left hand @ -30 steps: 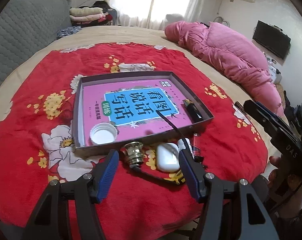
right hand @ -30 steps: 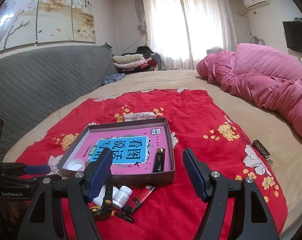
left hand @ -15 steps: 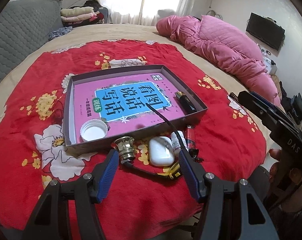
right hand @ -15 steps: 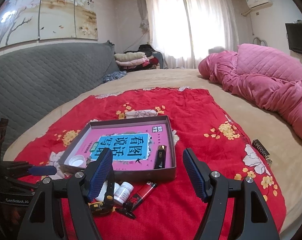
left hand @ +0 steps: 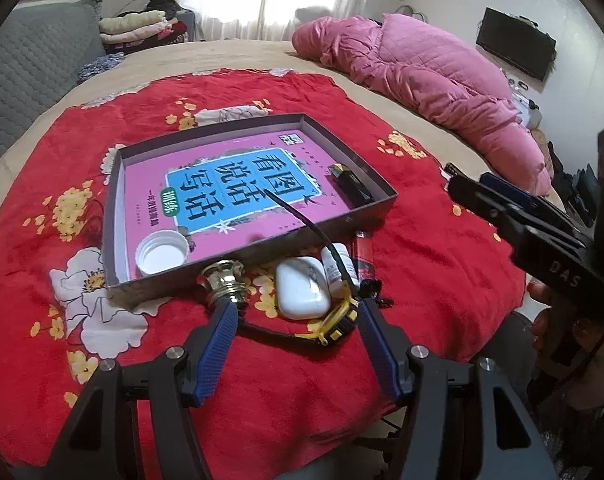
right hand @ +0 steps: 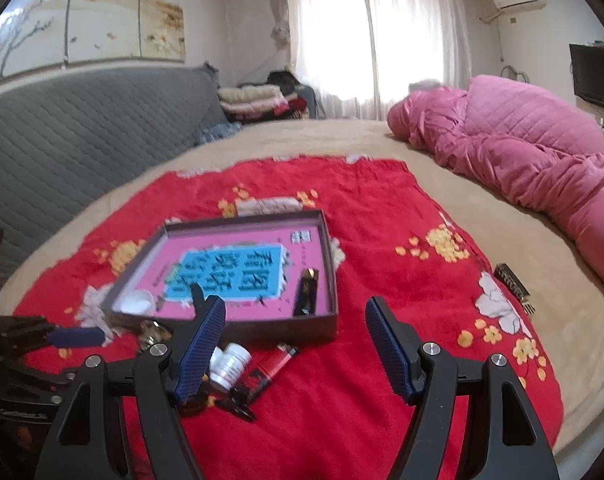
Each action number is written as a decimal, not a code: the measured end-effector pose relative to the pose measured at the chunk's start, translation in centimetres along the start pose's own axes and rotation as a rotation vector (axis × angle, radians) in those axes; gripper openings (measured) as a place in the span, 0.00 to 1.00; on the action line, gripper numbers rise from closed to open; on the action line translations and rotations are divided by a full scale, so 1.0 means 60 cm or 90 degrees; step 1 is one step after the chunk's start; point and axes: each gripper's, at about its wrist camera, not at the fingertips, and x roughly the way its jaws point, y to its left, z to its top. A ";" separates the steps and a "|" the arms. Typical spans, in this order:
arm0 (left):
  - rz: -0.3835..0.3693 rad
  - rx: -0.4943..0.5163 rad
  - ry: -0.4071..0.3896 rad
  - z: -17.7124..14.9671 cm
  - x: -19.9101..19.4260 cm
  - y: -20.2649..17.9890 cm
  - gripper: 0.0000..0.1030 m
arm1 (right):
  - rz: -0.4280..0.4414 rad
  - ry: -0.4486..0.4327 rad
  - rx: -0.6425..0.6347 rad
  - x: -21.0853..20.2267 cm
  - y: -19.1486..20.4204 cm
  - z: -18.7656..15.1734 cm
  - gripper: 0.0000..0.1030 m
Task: Organize rigid objects
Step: 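Withdraw both grippers from the box back toward the remaining objects, then move the left gripper toward the black-and-yellow watch while the right gripper approaches the black clip, then close the left gripper on the watch while the right gripper grasps the black clip, then lift the watch with the left gripper while the right gripper carries the clip over the box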
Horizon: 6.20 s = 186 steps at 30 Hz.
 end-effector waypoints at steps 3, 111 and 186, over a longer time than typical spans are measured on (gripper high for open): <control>-0.002 0.012 0.007 -0.003 0.004 -0.007 0.60 | -0.006 0.013 0.002 0.005 -0.003 -0.004 0.72; -0.067 -0.027 0.057 -0.017 0.070 0.056 0.22 | 0.142 0.177 -0.205 0.120 0.072 -0.101 0.22; 0.008 0.024 0.056 -0.010 0.091 0.029 0.46 | 0.200 0.173 -0.054 0.105 0.025 -0.077 0.23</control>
